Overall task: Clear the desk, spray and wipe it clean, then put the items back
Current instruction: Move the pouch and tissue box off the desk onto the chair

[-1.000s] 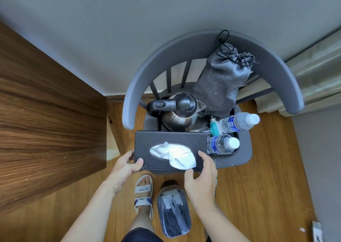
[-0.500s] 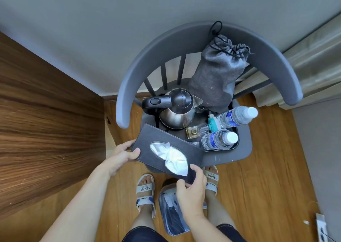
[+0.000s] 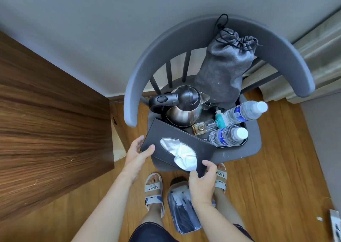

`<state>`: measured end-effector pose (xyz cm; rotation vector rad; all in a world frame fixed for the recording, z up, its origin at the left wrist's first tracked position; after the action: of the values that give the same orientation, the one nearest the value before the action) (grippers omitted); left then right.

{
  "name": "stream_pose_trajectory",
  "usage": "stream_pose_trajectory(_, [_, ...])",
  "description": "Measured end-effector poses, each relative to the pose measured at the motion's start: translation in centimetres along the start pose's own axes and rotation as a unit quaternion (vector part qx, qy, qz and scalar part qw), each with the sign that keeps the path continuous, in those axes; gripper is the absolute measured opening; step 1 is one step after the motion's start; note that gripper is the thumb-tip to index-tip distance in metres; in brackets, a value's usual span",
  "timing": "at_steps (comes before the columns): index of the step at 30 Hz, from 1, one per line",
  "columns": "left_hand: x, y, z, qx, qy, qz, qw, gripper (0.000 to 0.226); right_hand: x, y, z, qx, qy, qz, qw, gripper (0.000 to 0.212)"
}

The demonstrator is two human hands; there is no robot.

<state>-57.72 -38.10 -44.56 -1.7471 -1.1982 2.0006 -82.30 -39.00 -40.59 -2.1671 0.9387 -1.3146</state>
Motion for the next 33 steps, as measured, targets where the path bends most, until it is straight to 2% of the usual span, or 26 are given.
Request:
stream_pose_trajectory(4, [-0.2, -1.1, 0.8, -0.018, 0.049, 0.050, 0.997, 0.071, -0.1, 0.2, 0.1, 0.005, -0.031, -0.035, 0.999, 0.048])
stream_pose_trajectory(8, [-0.9, -1.9, 0.8, -0.043, 0.240, 0.152, 0.958, 0.074, -0.1, 0.4, 0.2, -0.003, -0.038, -0.063, 0.997, 0.046])
stream_pose_trajectory(11, [-1.3, -2.3, 1.0, -0.038, 0.297, 0.175, 0.938, 0.080, 0.0, 0.7, 0.1, -0.007, -0.050, -0.071, 0.996, 0.045])
stream_pose_trajectory(17, [-2.2, -2.6, 1.0, -0.047, 0.343, 0.179, 0.921, 0.075, 0.1, 0.6, 0.1, -0.011, -0.065, -0.061, 0.996, 0.046])
stream_pose_trajectory(24, [-5.5, -4.9, 0.8, -0.049, 0.388, 0.166, 0.905, 0.063, 2.9, -0.4, -1.2, 0.003, -0.136, -0.022, 0.990, 0.044])
stream_pose_trajectory(29, [-8.5, -7.8, 0.9, 0.000, 0.443, 0.117, 0.889, 0.058, 8.6, -3.7, -2.0, 0.039, -0.155, -0.086, 0.983, 0.036])
stream_pose_trajectory(33, [-12.2, -10.7, 1.1, 0.057, 0.473, 0.119, 0.871, 0.053, 13.6, -7.1, -2.7, 0.072, -0.186, -0.156, 0.967, 0.027])
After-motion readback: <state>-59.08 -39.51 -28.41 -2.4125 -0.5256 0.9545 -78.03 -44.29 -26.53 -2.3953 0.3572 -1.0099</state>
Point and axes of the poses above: each hand's wrist, its own y-axis towards the middle knuckle, its own z-axis out of the palm, x = y × z, the point moved 4 cm from there along y, towards the middle knuckle, and after that the axes turned 4 degrees about z, right-handed, at the moved point
